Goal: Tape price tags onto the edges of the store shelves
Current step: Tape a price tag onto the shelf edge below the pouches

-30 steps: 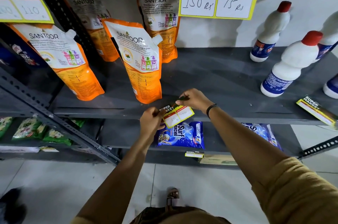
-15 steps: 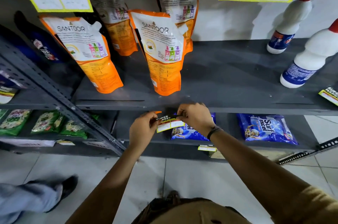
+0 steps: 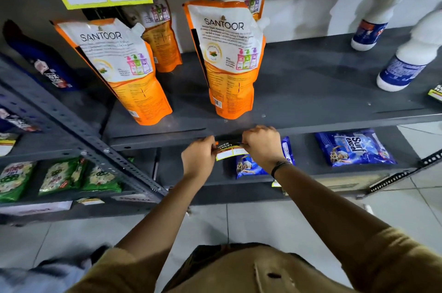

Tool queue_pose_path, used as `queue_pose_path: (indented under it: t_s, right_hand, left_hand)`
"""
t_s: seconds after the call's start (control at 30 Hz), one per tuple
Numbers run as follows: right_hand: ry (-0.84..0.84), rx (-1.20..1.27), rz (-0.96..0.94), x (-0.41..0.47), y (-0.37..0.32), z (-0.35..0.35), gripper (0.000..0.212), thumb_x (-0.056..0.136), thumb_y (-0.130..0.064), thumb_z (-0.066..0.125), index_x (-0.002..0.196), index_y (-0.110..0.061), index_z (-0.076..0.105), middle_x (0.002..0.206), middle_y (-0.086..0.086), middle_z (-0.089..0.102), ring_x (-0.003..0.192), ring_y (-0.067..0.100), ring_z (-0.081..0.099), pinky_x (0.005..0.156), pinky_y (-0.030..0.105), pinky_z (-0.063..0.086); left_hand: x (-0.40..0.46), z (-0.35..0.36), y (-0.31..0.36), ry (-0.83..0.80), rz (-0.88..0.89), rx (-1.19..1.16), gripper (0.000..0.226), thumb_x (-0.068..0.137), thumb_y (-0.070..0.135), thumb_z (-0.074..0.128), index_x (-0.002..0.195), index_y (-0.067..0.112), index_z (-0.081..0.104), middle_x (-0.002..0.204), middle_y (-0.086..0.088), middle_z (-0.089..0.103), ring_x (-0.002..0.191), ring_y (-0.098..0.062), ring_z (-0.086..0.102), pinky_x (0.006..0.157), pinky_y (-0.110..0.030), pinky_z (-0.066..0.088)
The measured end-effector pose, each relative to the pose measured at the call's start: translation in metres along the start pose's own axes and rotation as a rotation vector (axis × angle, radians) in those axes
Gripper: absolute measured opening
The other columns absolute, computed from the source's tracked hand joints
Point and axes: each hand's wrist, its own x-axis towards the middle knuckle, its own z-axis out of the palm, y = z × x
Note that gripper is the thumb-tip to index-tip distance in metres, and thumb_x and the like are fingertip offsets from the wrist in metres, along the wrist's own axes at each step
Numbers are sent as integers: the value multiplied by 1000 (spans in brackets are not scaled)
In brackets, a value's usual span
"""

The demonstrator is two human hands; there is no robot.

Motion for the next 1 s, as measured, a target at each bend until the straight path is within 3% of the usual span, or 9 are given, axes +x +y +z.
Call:
queue_pose_path:
  t_s: [0.2,0.37,0.77,1.0]
  right_hand:
    - [48,34,36,-1,-2,3,14,80,-22,58,79,-12,68,81,11,71,81,32,62,70,32,44]
    - [3,191,97,0,3,-6,13,81,-29,62,78,-17,67,84,4,71,79,29,63,59,28,36]
    - [-64,283,215,10,2,-18,16,77,-34,69,75,-18,68,82,3,74,77,23,65,65,29,47]
    - [-126,287,276,19,1,-21,15,74,-34,70,73,-19,67,81,3,73,77,23,65,64,29,48]
  left_hand:
    - [3,-1,-1,-26,-20,-18,2,80,17,61,81,15,61,84,-8,71,80,-29,62,54,-29,32]
    - [7,-7,-4,0,-40,-47,3,80,17,64,82,16,62,83,-7,72,79,-29,64,53,-29,35]
    - [24,-16,-2,-52,-151,-107,10,78,25,70,75,22,61,83,0,73,78,-21,65,50,-26,35]
    - [27,-22,7,-68,-168,7,14,78,30,70,80,18,63,86,-5,72,82,-26,65,53,-27,36]
